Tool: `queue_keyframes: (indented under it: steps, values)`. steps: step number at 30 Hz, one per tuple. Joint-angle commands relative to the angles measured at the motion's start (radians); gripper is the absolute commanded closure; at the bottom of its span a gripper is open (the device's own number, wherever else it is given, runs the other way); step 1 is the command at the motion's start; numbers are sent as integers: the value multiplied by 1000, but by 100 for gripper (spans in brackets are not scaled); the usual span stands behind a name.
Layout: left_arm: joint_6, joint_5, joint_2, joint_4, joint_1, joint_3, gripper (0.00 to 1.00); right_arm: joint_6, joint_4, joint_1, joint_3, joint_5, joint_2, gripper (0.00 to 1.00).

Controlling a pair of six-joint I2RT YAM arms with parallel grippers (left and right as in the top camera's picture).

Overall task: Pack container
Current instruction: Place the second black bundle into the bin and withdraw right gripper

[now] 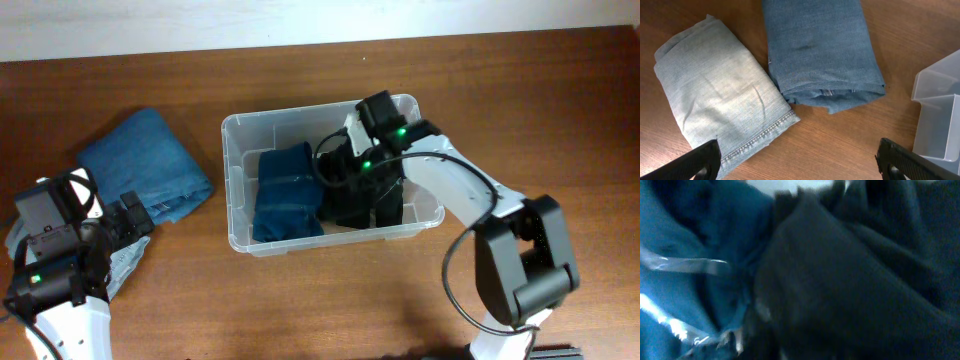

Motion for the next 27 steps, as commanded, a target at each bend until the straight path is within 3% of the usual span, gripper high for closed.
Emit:
queue_keyframes:
  steps: [1, 4, 5, 12, 16, 21, 27]
  values:
    - [-13, 11, 2, -7, 6, 19, 1, -18, -6, 37, 16, 27, -7, 32]
    - [-13, 11, 2, -7, 6, 19, 1, -21, -63, 33, 106, 71, -88, 5]
    - [-13, 11, 2, -7, 6, 19, 1, -21, -90, 27, 147, 95, -121, 1]
    - [-13, 8, 2, 0, 6, 19, 1, -24, -247, -67, 386, 263, -348, 1]
    - [-16, 3, 22, 2, 29, 19, 1, -29, -341, -250, 390, 278, -442, 1]
    - [-110, -13, 130, -8, 193, 19, 1, -44, -472, -426, 375, 252, -418, 1]
    - [-185, 71, 348, -3, 448, 19, 0, -58, -502, -479, 330, 222, -381, 1]
